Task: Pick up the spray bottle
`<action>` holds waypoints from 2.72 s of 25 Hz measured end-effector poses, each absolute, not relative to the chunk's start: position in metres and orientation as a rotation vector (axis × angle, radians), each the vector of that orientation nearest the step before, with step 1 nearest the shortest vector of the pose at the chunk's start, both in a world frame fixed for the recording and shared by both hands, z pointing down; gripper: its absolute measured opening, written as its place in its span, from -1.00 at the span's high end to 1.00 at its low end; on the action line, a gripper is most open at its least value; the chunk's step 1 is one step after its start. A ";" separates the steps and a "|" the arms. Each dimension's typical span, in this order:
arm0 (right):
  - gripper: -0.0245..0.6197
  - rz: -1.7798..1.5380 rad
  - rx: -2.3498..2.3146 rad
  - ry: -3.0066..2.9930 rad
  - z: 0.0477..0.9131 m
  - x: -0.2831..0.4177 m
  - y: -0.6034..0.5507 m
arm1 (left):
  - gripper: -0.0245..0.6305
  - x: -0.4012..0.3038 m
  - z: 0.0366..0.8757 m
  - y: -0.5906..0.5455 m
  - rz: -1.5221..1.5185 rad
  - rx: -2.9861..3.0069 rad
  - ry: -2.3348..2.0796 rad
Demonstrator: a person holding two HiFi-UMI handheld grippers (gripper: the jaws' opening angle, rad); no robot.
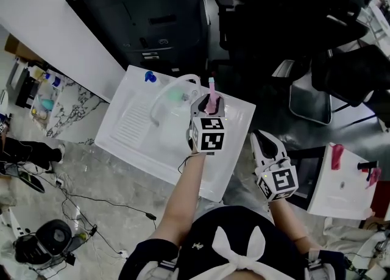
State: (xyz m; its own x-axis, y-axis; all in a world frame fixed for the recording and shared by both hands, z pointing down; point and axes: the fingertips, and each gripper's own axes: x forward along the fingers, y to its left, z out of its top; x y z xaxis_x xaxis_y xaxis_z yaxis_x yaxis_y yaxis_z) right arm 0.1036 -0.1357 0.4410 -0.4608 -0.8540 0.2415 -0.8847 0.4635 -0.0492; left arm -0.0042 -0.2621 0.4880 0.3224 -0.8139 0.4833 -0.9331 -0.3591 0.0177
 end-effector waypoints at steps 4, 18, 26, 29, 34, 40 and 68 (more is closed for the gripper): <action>0.83 0.240 1.523 -2.531 0.437 0.104 -0.131 | 0.47 -0.004 0.477 -0.254 0.560 2.311 -1.574; 0.83 0.222 1.553 -2.530 0.430 0.107 -0.128 | 0.47 -0.012 0.430 -0.226 0.457 2.374 -1.612; 0.83 0.212 1.537 -2.555 0.427 0.099 -0.132 | 0.47 -0.022 0.404 -0.210 0.392 2.405 -1.654; 0.83 0.211 1.526 -2.562 0.426 0.094 -0.134 | 0.47 -0.025 0.399 -0.204 0.383 2.410 -1.655; 0.83 0.204 1.508 -2.574 0.425 0.087 -0.136 | 0.47 -0.030 0.395 -0.192 0.393 2.427 -1.662; 0.83 0.207 1.488 -2.569 0.427 0.081 -0.137 | 0.47 -0.033 0.396 -0.178 0.386 2.453 -1.633; 0.83 0.196 1.419 -2.577 0.427 0.065 -0.127 | 0.47 -0.031 0.398 -0.146 0.418 2.578 -1.543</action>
